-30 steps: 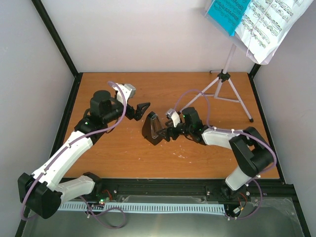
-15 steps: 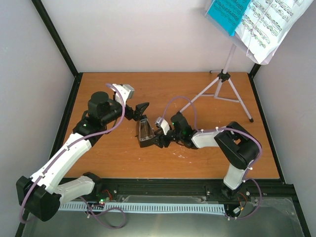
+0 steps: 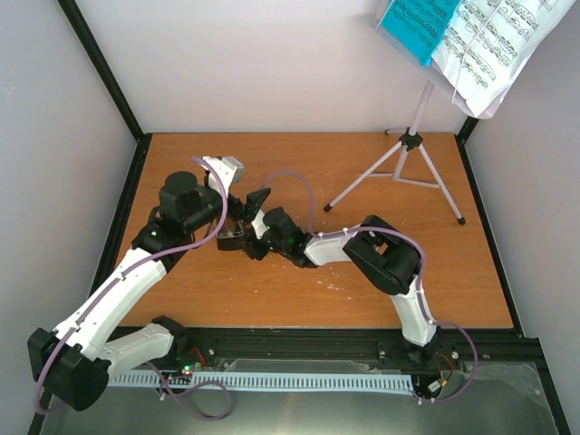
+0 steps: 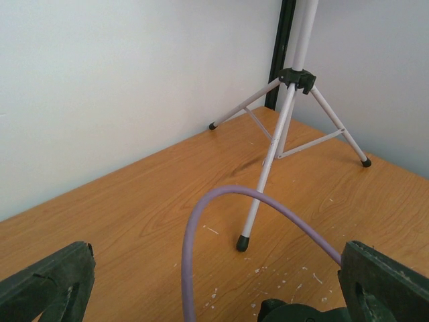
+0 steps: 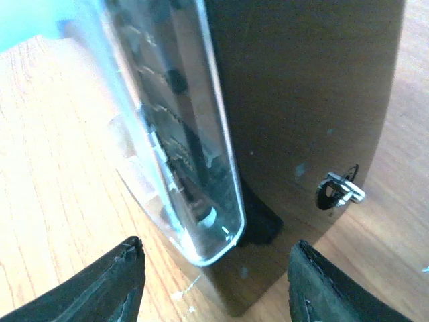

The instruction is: Pack up the instrument practice props

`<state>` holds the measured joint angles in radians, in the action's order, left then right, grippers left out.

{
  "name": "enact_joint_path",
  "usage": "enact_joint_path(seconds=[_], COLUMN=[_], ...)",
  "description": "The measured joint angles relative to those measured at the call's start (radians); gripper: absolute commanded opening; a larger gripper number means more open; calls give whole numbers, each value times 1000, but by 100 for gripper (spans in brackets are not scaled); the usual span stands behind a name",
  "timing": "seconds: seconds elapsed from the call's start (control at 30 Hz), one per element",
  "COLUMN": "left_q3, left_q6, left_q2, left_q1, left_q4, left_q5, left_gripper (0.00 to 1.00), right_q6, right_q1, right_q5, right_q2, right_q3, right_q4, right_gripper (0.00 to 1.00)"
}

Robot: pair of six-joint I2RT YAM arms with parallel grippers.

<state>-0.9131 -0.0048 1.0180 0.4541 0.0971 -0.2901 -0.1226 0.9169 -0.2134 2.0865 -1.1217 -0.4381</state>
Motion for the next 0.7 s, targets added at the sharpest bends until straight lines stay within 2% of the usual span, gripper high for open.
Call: enact_joint_path(seconds=[0.13, 0.23, 0.47, 0.6, 0.7], left_q3=[3, 6, 13, 19, 19], left_q6=[0, -1, -1, -1, -1], left_q2=[-2, -2, -5, -10, -10], left_q1=[0, -1, -1, -1, -1], left_q4=[-5, -10, -22, -23, -23], left_q5=[13, 14, 20, 21, 19], left_gripper=[99, 99, 99, 99, 99], right_q6=[-6, -11, -54, -99, -109], right_q1=[8, 7, -35, -219, -380], right_q5=[38, 69, 174, 235, 270], right_q2=[-17, -129, -676, -917, -1014], right_q3=[-9, 93, 426, 461, 454], right_q4=[3, 4, 58, 181, 279], right_gripper=[88, 97, 99, 100, 100])
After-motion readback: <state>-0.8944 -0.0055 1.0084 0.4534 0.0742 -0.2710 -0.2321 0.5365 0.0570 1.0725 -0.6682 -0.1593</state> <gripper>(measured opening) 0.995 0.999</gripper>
